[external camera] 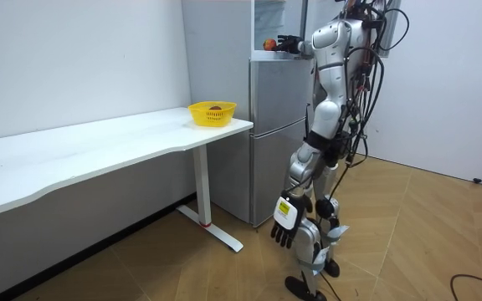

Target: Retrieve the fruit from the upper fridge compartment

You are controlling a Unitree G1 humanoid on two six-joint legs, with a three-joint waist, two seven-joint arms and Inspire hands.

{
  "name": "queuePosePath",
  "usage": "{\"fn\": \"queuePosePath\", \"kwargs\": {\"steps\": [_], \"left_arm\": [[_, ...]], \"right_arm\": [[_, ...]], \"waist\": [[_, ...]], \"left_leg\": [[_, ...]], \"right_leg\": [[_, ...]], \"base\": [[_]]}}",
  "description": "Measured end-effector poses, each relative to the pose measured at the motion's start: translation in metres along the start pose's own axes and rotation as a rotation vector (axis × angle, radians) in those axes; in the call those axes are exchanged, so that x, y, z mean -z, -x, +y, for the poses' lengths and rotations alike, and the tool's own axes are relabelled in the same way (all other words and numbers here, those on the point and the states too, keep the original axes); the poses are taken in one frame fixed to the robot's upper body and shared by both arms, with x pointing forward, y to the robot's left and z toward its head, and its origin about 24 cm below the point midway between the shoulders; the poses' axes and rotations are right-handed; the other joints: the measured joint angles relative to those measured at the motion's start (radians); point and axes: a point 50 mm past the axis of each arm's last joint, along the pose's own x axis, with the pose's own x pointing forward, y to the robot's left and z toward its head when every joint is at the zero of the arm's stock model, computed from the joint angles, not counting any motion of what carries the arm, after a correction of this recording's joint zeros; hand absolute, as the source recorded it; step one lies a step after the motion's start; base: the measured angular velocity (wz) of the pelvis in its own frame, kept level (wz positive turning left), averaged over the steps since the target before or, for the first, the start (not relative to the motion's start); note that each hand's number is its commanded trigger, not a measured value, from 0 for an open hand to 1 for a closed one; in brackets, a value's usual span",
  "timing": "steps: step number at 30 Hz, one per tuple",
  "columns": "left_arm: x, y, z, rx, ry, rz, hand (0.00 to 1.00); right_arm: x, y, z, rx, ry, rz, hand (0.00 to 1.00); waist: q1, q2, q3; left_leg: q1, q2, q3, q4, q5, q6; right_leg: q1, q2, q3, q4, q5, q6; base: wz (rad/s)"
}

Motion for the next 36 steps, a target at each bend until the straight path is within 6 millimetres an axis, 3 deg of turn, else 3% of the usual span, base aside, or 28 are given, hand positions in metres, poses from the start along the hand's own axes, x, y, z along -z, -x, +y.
{"fn": "queuePosePath", "kwargs": {"steps": [10,14,22,36], "left_arm": [[0.002,0.0,-0.001,0.013,0.002,0.009,0.0],[0.002,0.0,-0.002,0.025,0.001,0.007,0.0],[0.005,0.0,-0.003,0.024,0.001,0.012,0.0],[0.013,0.001,0.008,0.013,-0.013,0.028,0.0]], "right_arm": [[0.001,0.0,-0.001,-0.009,0.01,0.005,0.0],[0.002,0.0,-0.001,-0.011,0.018,0.009,0.0],[0.007,0.0,-0.004,-0.026,0.054,0.033,0.0],[0.01,-0.003,-0.008,-0.015,0.059,0.058,0.0]], "waist": [[0.005,0.001,0.0017],[0.017,0.002,0.0067],[0.034,-0.011,0.012],[0.058,-0.029,0.013]], "left_leg": [[0.0,0.001,0.0,0.004,0.0,0.0],[0.002,0.004,0.0,0.003,0.0,0.0],[0.003,0.003,0.004,0.003,0.0,0.0],[-0.004,0.001,0.002,0.002,0.0,-0.001]], "right_leg": [[0.003,0.0,0.0,0.0,0.0,0.0],[0.006,0.001,0.0,-0.001,0.0,0.0],[0.007,0.003,0.0,-0.001,0.0,-0.001],[0.008,0.004,-0.003,-0.018,0.001,-0.004]], "base": [[0.0],[0.0],[0.0],[-0.01]]}}
